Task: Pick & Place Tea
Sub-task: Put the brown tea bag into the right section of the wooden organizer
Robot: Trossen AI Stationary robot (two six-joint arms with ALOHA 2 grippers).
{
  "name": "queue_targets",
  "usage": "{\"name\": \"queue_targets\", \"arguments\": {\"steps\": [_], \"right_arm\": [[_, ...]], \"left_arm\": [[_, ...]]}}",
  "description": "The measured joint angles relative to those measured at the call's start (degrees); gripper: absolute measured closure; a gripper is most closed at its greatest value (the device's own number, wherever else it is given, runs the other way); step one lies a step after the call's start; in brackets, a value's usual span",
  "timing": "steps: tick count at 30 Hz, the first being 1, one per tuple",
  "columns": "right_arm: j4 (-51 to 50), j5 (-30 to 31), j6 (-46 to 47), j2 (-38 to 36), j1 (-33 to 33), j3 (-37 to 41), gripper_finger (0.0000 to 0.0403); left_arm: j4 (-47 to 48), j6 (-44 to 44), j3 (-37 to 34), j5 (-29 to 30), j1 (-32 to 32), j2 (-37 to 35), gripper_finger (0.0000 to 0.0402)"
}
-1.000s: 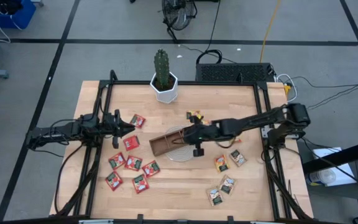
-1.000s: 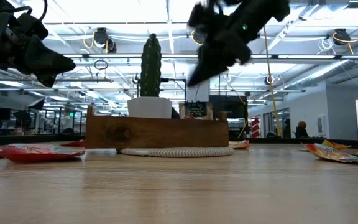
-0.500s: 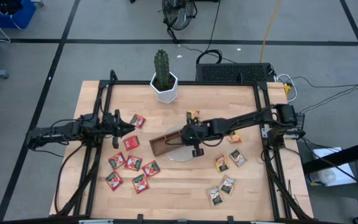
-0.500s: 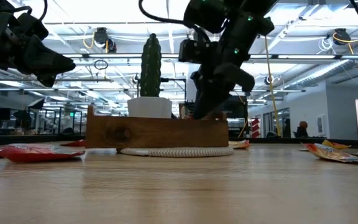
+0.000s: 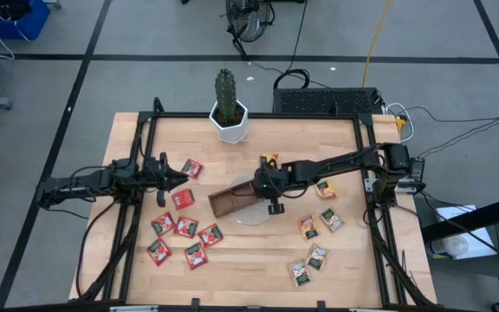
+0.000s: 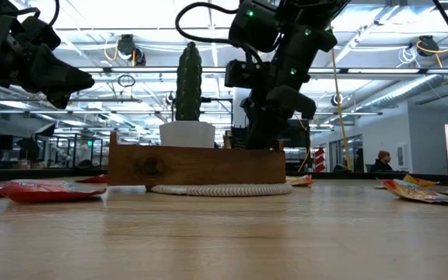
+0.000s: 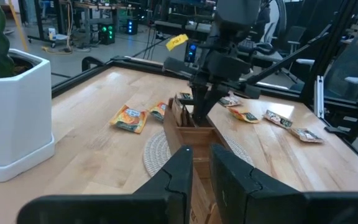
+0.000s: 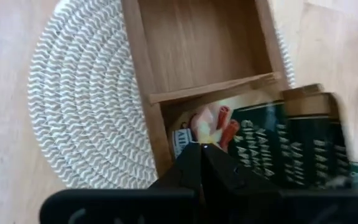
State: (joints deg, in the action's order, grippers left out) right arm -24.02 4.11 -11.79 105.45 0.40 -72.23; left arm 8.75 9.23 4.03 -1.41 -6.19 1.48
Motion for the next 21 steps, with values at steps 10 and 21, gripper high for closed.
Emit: {"name": "queue_targets", "arguments": {"steps": [10, 21], "right_arm": [[0.16, -2.45, 1.48, 2.98, 0.02, -0.22, 0.0403], [0.78, 9.33, 3.96, 2.53, -1.99, 0.02, 0.0403]], "left_arm": [[-0.01, -0.02, 0.02, 0.02, 0.00, 0.02, 0.0344], [0.00, 0.00, 0.02, 0.02, 0.00, 0.02, 0.0344]]}}
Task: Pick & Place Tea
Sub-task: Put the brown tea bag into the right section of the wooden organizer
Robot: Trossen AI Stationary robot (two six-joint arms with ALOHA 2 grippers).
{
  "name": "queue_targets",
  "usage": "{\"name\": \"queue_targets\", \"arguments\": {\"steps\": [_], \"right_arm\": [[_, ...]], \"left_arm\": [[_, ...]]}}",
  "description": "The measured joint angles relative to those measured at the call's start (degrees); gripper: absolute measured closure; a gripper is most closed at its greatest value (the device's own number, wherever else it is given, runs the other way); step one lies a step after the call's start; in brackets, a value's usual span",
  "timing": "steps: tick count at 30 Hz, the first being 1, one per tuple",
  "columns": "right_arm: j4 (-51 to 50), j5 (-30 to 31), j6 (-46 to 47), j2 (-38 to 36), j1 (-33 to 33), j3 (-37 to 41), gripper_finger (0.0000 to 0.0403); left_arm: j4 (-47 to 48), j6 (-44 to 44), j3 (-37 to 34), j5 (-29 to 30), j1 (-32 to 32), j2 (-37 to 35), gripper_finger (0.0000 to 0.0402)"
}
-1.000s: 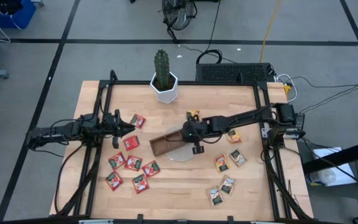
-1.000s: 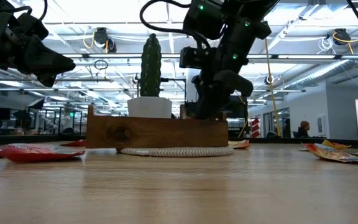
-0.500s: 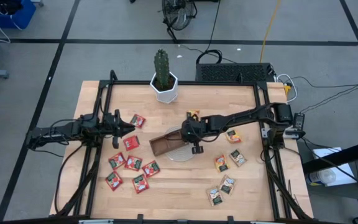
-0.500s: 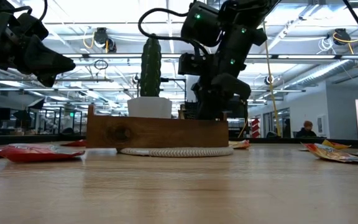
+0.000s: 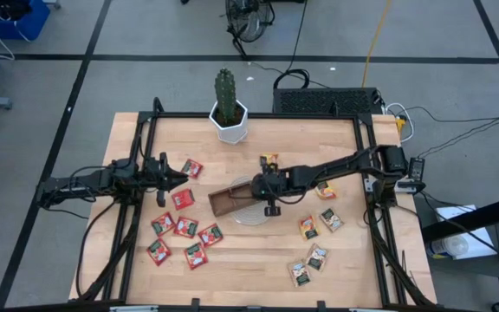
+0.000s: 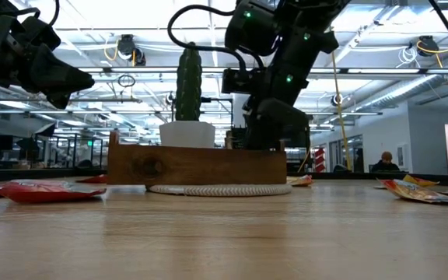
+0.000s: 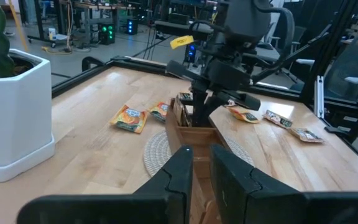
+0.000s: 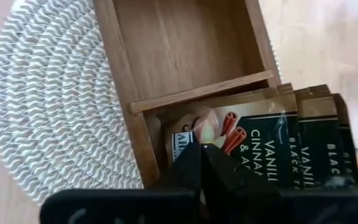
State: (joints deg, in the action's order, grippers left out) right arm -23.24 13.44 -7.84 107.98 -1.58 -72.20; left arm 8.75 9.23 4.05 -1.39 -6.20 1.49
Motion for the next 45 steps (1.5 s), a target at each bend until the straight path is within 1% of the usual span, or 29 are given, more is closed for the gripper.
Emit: {"name": "queue_targets", "arguments": {"steps": [2, 6, 8, 11, 16, 20, 21, 23, 25, 31, 35, 38, 42, 45], "right_arm": [[0.51, 1.57, 0.39, 0.01, -0.34, 0.07, 0.0403], [1.86, 7.61, 1.23, 0.24, -0.95, 0.17, 0.0403], [2.42, 11.06, 0.79, 0.22, -1.42, 0.19, 0.0403], [3.33, 14.44, -0.98, 0.21, -2.19, 0.20, 0.0403], [6.25, 15.00, -2.50, -0.97, -3.59, 0.15, 0.0403], [5.45, 14.78, -4.98, -2.23, -3.78, 0.15, 0.0403], [4.50, 14.44, -5.88, -2.45, -3.74, 0.15, 0.0403], [2.92, 11.47, -6.99, -2.85, -2.82, -0.31, 0.0403], [0.56, 6.95, -7.16, -3.04, -1.18, -1.26, 0.0403], [-4.36, -3.81, -6.27, -3.06, 4.17, -5.31, 0.0403], [-7.21, -10.78, -4.50, -3.06, 6.23, -6.34, 0.0403], [-7.60, -12.11, -4.26, -3.04, 6.46, -6.32, 0.0403], [-7.10, -12.20, -4.70, -2.96, 6.34, -6.32, 0.0403], [-6.35, -12.16, -4.74, -1.48, 6.40, -6.36, 0.0403]], "left_arm": [[0.00, -0.02, -0.02, 0.01, 0.01, -0.02, 0.0344], [0.00, 0.00, -0.01, 0.01, 0.02, 0.00, 0.0344], [-0.01, -0.01, -0.01, 0.01, 0.00, 0.00, 0.0344], [0.00, -0.01, 0.00, 0.01, 0.01, -0.01, 0.0344], [-0.02, -0.02, 0.00, 0.01, 0.00, 0.01, 0.0344], [0.00, -0.01, 0.00, -0.02, 0.00, 0.01, 0.0344], [0.00, -0.02, -0.01, 0.01, 0.01, -0.02, 0.0344], [0.00, -0.02, 0.00, -0.01, 0.00, 0.01, 0.0344], [-0.01, -0.02, 0.00, 0.00, 0.02, -0.02, 0.0344], [-0.04, -0.02, 0.00, -0.02, 0.02, -0.02, 0.0344], [-0.02, -0.02, -0.02, 0.00, 0.02, 0.00, 0.0344], [-0.02, -0.02, 0.00, 0.01, 0.02, -0.01, 0.0344], [-0.02, -0.02, -0.02, 0.01, 0.00, -0.01, 0.0344], [-0.02, -0.02, -0.01, 0.01, 0.02, 0.01, 0.0344]]}}
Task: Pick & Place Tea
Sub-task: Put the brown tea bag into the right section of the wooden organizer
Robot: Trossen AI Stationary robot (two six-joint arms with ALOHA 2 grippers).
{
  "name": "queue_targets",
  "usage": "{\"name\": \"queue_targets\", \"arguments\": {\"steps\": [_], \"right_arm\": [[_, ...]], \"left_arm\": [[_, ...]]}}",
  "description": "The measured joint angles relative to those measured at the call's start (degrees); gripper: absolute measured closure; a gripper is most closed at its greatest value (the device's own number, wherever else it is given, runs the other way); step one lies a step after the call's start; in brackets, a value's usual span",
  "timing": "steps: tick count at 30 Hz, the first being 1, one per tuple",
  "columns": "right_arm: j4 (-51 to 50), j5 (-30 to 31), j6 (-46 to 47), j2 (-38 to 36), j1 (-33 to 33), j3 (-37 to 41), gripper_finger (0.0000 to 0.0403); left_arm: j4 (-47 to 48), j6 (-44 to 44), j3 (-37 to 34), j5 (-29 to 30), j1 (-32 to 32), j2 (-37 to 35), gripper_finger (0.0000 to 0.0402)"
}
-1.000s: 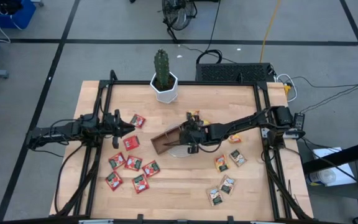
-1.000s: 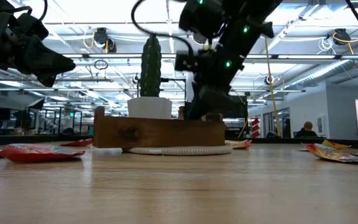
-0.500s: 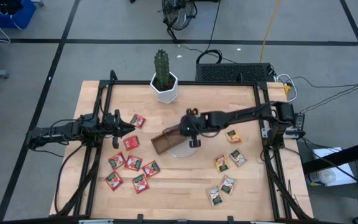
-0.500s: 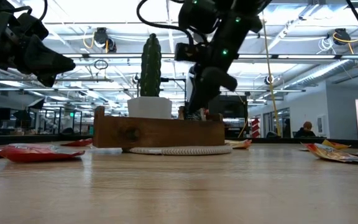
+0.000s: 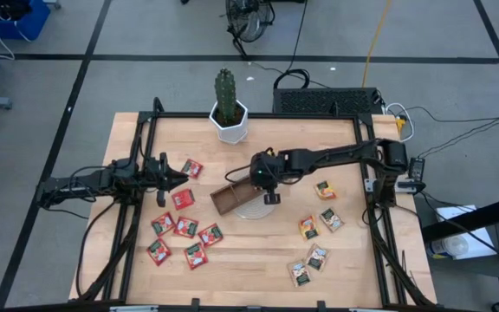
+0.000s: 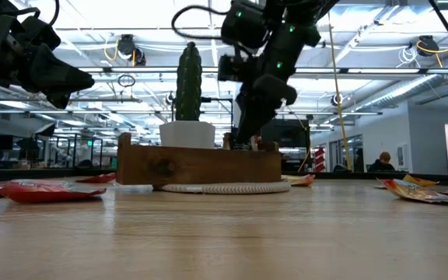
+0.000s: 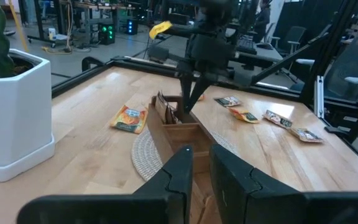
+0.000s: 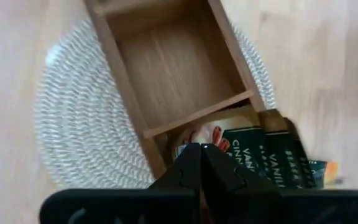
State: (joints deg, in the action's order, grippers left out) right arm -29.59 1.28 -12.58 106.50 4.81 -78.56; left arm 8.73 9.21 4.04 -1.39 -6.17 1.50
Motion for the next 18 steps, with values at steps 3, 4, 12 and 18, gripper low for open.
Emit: {"name": "queue_targets", "arguments": {"steps": [3, 4, 12, 18], "right_arm": [[-0.01, -0.03, -0.16, 2.35, 0.00, 0.00, 0.0403], [0.21, -0.02, -0.20, 3.20, -0.07, 0.00, 0.0403], [-1.83, -2.43, 1.77, 6.66, -0.35, -0.28, 0.0403], [-2.64, -0.74, 10.33, 6.71, -2.53, -0.20, 0.0403]], "left_arm": [[0.00, 0.00, 0.01, 0.00, 0.00, -0.02, 0.0344], [0.00, 0.00, -0.01, 0.00, 0.00, -0.02, 0.0344], [0.00, 0.00, 0.01, -0.02, 0.00, 0.00, 0.0344], [0.00, 0.00, 0.01, 0.00, -0.02, 0.00, 0.0344]]}}
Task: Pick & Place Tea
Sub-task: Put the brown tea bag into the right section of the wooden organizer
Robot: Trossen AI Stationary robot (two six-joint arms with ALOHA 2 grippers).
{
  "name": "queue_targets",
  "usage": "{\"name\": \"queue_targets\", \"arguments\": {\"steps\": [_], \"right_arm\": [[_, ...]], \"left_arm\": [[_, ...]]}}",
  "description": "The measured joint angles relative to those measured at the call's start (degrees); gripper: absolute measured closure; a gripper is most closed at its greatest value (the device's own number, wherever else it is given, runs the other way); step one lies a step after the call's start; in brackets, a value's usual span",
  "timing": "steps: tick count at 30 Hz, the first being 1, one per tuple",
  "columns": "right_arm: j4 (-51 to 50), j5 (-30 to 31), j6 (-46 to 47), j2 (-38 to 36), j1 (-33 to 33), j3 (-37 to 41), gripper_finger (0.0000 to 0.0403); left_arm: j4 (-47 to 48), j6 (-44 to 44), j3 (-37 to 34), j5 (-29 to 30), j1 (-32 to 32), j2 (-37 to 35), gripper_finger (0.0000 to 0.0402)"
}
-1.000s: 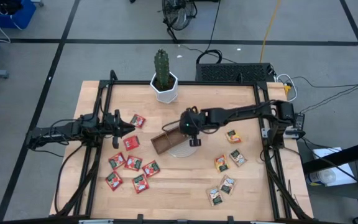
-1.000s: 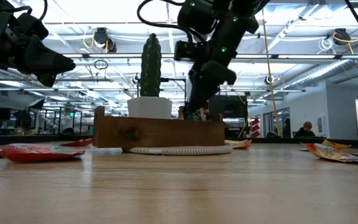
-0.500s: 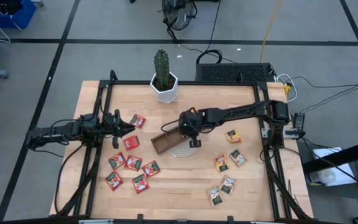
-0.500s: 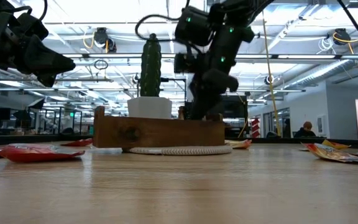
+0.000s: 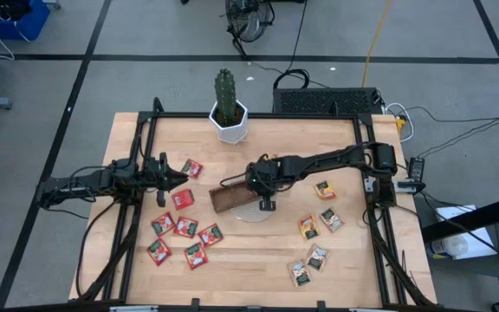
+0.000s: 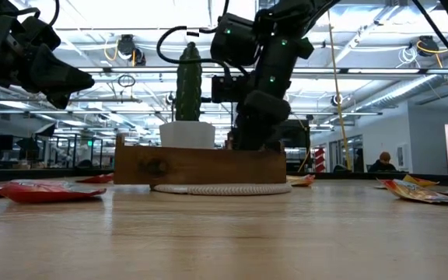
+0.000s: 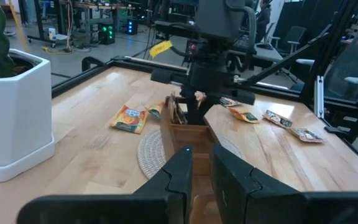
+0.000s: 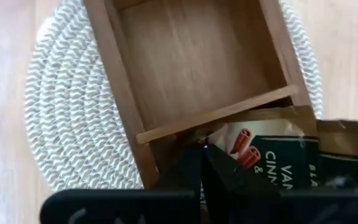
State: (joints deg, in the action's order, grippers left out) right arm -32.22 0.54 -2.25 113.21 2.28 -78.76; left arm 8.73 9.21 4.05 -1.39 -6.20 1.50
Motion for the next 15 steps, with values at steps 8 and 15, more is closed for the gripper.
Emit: {"name": "queue_targets", "arguments": {"steps": [8, 15], "right_arm": [[0.61, 12.34, 9.26, -0.44, -4.32, 0.13, 0.0403], [1.55, 22.59, 8.94, -0.28, -6.83, 0.17, 0.0403]], "left_arm": [[0.00, 0.00, 0.01, 0.00, 0.02, -0.02, 0.0344], [0.00, 0.02, 0.01, 0.00, 0.00, -0.02, 0.0344]]}}
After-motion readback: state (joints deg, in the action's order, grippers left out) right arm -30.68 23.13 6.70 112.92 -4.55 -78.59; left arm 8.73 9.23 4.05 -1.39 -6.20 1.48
